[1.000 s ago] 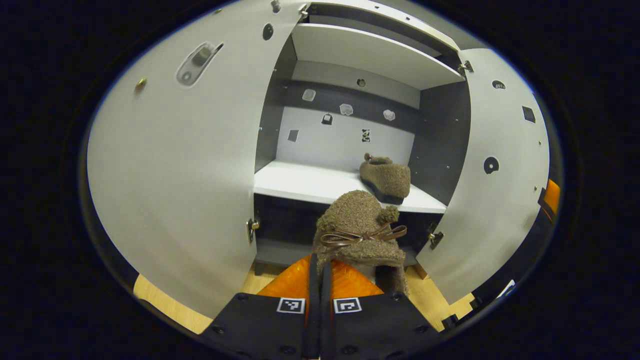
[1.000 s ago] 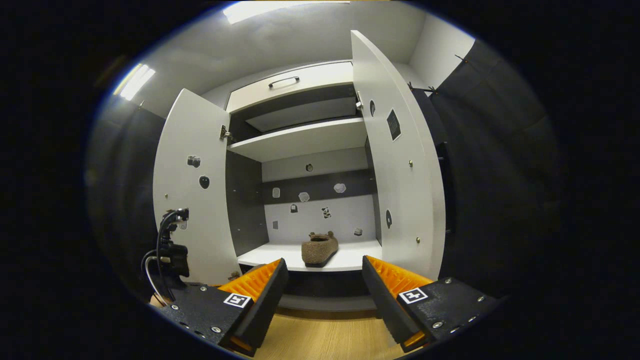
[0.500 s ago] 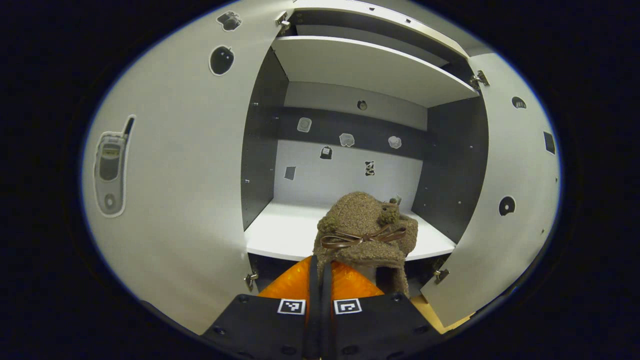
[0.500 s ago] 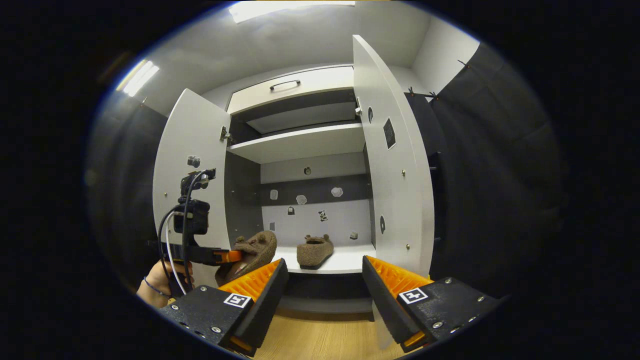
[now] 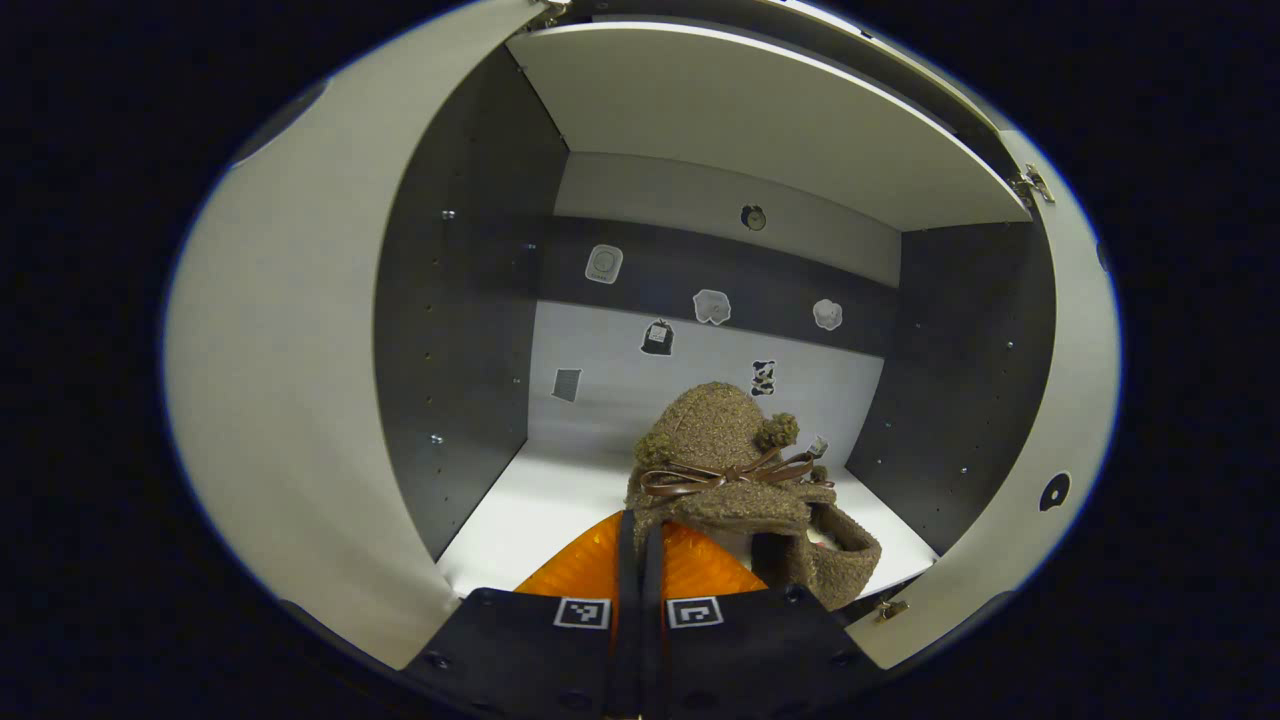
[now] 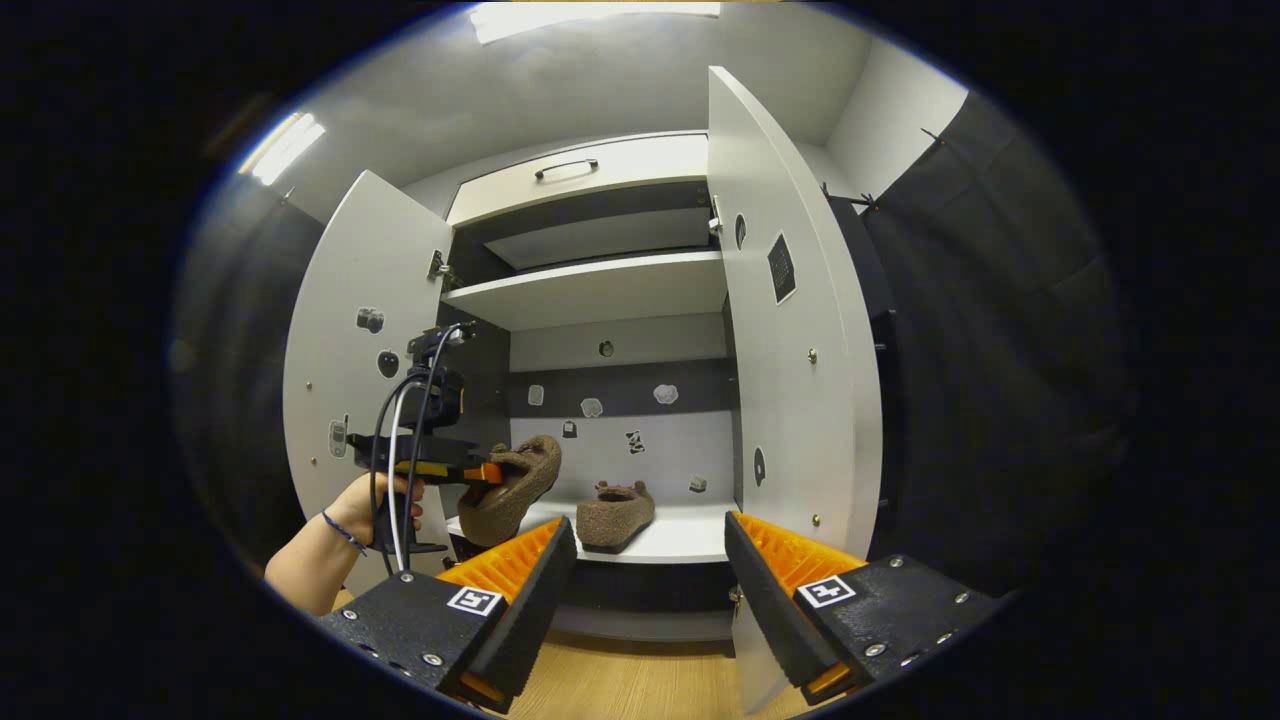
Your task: Grab one shoe with the right hand and put it into the shoe cabinet, grab the other shoe with the left hand and put it into the shoe cabinet; then close the right door with the right hand and the left door with the left hand.
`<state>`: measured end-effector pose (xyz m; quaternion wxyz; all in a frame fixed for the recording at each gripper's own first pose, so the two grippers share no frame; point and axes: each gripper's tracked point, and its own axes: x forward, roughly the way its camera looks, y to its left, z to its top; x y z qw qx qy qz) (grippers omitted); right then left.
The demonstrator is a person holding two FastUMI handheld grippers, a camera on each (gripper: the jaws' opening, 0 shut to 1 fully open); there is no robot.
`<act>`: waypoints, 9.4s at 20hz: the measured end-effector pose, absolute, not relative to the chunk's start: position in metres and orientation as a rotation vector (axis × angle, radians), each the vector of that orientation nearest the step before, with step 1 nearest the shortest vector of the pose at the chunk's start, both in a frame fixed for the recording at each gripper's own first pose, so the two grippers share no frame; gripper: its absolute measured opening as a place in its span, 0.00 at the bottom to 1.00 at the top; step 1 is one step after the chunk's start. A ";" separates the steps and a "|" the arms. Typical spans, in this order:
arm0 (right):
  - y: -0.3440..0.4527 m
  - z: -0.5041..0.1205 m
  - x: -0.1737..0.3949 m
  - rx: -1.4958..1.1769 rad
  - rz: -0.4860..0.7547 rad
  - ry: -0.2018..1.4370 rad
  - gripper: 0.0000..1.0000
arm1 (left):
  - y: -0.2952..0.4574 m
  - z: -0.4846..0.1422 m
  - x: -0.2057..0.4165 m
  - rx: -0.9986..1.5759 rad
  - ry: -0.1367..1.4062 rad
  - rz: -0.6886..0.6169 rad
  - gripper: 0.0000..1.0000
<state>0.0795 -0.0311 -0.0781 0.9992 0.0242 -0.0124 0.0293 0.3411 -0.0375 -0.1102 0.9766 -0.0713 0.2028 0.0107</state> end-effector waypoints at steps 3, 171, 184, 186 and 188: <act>-0.033 -0.084 0.090 0.058 0.052 -0.011 0.92 | -0.035 -0.123 0.368 -0.083 0.407 0.038 0.06; -0.093 -0.054 0.055 -0.037 -0.092 -0.060 0.92 | 0.035 0.007 0.058 -0.031 0.065 -0.018 0.95; -0.081 -0.029 0.003 -0.029 -0.068 -0.090 0.93 | 0.057 0.057 -0.014 -0.040 -0.015 -0.013 0.95; -0.080 -0.029 -0.001 -0.028 -0.064 -0.087 0.93 | 0.058 0.055 -0.016 -0.055 0.000 -0.017 0.95; -0.080 -0.028 -0.004 -0.020 -0.061 -0.088 0.93 | 0.058 0.050 -0.015 -0.069 0.015 -0.020 0.95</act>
